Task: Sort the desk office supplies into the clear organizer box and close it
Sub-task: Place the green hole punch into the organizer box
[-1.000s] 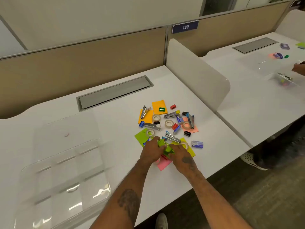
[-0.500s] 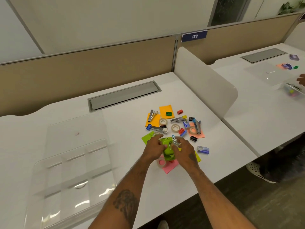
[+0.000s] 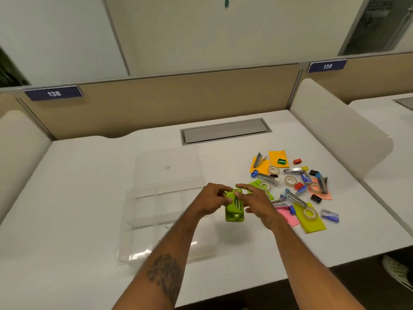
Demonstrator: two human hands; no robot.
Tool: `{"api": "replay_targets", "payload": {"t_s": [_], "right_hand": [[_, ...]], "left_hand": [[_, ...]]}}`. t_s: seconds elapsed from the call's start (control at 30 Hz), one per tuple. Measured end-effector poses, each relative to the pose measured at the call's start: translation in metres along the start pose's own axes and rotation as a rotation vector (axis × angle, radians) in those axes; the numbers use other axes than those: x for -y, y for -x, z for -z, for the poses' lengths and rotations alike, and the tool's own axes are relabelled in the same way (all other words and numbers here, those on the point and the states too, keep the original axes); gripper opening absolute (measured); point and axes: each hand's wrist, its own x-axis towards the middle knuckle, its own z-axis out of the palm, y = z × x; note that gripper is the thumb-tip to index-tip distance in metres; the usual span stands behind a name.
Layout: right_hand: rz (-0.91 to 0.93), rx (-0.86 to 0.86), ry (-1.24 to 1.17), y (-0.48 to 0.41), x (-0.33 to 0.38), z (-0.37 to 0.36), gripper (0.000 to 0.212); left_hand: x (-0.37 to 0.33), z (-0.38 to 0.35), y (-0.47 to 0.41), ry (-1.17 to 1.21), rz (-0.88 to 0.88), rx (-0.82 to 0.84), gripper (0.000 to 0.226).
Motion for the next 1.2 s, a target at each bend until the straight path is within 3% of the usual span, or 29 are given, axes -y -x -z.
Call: {"api": "replay_targets", "payload": {"t_s": [0.23, 0.37, 0.5, 0.73, 1.0, 1.2], "right_hand": [[0.055, 0.118, 0.017, 0.013, 0.003, -0.061, 0.016], [0.082, 0.133, 0.064, 0.018, 0.000, -0.085, 0.017], [0.133, 0.114, 0.202, 0.018, -0.006, -0.100, 0.019], [0.149, 0.139, 0.431, 0.012, -0.017, -0.115, 0.017], [0.058, 0.224, 0.554, 0.008, -0.025, -0.129, 0.015], [0.028, 0.197, 0.723, 0.000, -0.021, -0.135, 0.018]], "left_hand": [[0.038, 0.046, 0.041, -0.124, 0.014, -0.152, 0.036], [0.077, 0.061, 0.063, -0.603, 0.013, -0.357, 0.049], [0.123, 0.060, 0.081, -0.940, 0.106, -0.251, 0.063], [0.164, 0.048, 0.090, -0.998, 0.176, -0.259, 0.067], [0.171, 0.037, 0.088, -0.986, 0.197, -0.267, 0.065], [0.171, 0.035, 0.089, -0.978, 0.198, -0.285, 0.062]]}}
